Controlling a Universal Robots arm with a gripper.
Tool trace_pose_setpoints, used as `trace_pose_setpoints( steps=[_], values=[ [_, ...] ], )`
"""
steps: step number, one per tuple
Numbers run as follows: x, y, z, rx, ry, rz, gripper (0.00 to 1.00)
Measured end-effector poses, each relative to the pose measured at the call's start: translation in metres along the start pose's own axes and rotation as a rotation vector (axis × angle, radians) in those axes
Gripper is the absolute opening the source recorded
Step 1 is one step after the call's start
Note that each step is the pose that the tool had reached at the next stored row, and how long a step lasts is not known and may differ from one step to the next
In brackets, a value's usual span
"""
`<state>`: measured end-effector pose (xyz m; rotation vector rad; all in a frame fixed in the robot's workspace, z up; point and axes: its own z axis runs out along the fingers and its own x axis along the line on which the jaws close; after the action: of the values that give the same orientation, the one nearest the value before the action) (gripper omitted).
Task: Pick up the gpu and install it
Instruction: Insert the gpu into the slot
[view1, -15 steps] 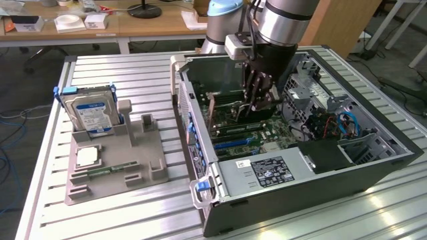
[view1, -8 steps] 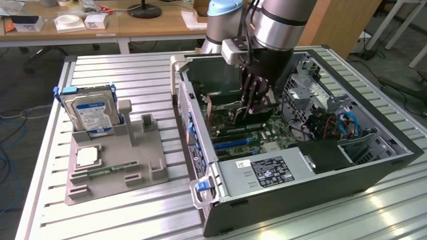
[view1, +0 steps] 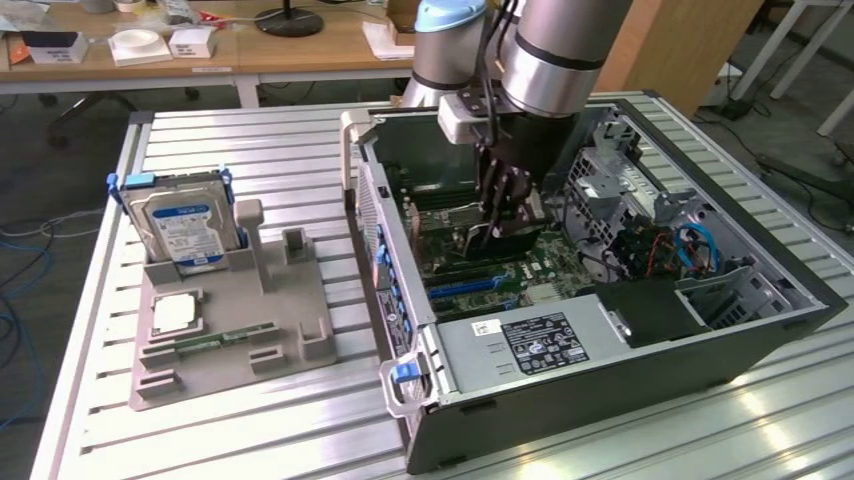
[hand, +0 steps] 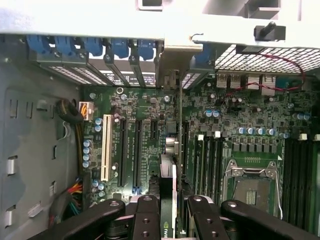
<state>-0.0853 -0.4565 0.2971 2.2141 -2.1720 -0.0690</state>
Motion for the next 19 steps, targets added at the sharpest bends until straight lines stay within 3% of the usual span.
trace_pose_setpoints(
  steps=[19],
  values=[
    [0.0,-0.0016,0.0312,0.0,0.0,0.0,0.26]
  ],
)
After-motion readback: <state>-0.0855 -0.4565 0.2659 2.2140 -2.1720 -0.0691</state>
